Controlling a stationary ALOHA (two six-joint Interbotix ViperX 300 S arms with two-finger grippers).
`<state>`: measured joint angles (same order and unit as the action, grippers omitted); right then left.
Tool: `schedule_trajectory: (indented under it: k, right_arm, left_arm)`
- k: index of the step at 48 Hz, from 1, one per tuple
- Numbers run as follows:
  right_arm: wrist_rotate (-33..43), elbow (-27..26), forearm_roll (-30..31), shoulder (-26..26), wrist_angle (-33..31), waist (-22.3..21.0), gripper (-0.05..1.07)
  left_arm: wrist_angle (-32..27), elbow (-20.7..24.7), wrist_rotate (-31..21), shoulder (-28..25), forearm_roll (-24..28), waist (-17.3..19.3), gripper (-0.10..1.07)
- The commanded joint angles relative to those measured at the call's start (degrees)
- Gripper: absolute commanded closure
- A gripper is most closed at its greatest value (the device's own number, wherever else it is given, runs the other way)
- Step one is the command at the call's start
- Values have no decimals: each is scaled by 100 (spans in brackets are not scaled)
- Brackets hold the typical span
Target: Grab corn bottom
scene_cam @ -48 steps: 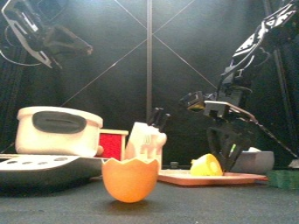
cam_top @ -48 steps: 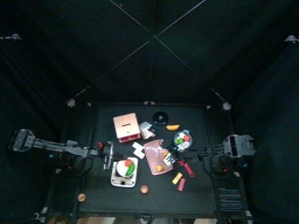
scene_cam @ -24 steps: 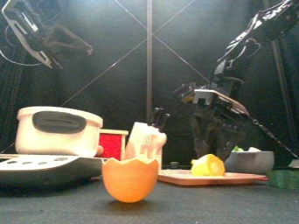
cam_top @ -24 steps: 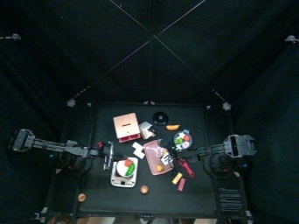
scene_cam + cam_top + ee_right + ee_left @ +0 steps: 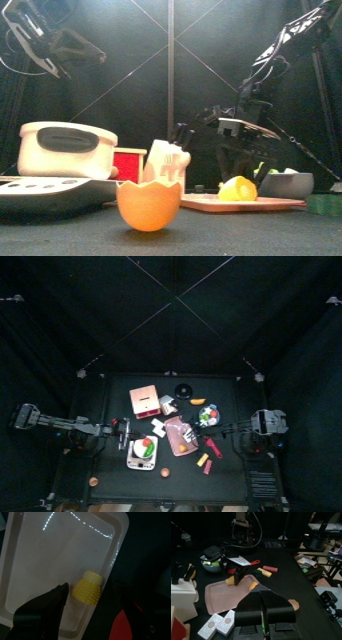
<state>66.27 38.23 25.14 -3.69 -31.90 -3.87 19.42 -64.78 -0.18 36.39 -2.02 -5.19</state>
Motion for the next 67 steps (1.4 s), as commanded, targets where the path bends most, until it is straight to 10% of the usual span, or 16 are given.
schedule_trajectory:
  k: [1,19,67]
  right_arm:
    - [18,-132,35,79,18,-79,7]
    - [9,-141,53,79,-35,-53,25]
    - [-18,-202,642,1107,-413,-396,25]
  left_arm:
    - [53,123,0,-9,-9,0,101]
    - [53,123,0,-9,-9,0,101]
    - [53,114,9,70,-9,9,101]
